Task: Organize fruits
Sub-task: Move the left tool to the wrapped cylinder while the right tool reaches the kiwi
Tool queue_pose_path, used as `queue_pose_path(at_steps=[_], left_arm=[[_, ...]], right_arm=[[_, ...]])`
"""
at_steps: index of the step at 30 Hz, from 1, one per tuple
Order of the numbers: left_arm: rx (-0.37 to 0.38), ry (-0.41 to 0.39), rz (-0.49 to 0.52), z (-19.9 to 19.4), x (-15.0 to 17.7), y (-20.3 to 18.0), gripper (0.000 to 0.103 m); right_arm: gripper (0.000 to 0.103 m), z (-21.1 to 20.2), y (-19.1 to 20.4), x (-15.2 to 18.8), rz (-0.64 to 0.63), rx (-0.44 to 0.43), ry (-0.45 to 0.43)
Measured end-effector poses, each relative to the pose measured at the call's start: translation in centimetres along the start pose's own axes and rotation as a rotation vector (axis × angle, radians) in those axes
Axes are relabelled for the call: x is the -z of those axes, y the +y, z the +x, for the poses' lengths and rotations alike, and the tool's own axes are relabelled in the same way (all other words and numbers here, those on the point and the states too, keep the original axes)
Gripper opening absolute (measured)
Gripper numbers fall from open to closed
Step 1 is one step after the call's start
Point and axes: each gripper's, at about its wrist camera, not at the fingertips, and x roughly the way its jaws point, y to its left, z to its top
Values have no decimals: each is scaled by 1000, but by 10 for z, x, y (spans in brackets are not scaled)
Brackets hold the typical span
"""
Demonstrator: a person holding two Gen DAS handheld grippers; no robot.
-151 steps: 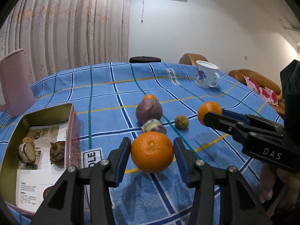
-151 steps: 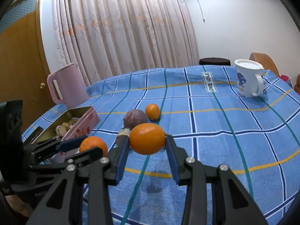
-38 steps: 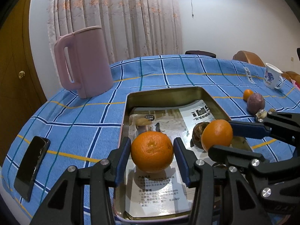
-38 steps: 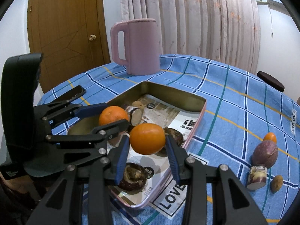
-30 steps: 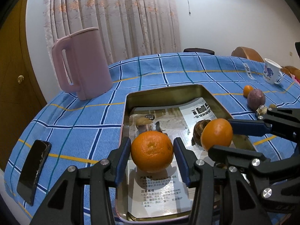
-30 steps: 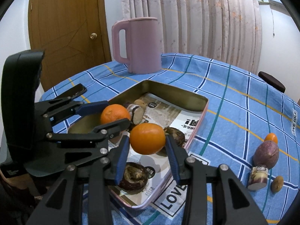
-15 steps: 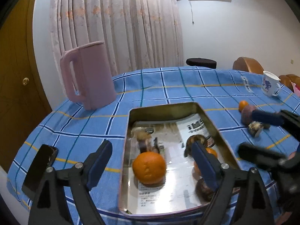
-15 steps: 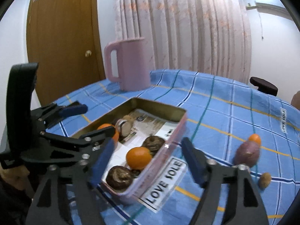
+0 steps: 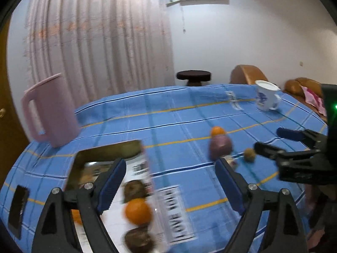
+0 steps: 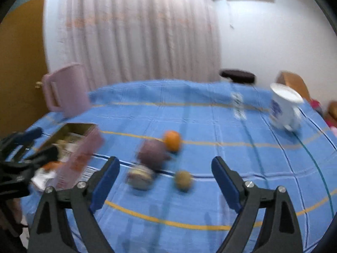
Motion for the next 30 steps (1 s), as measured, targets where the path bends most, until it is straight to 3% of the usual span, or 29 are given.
queue_pose_path(at_steps=[1, 3, 13, 19, 30], left_arm=[[10, 6, 9, 4, -1, -7, 87], [27, 26, 20, 15, -2, -19, 87], [20, 70, 14, 41, -1, -24, 87], [36, 74, 21, 46, 0, -31, 87], [112, 139, -10, 66, -4, -45, 87]], right_arm=[[87, 4, -5, 1, 5, 12, 18], [73, 12, -11, 2, 13, 20, 53], [55, 44, -2, -1, -19, 8, 174], [29, 62, -5, 4, -3, -34, 264], [29, 34, -27, 3, 114, 22, 135]])
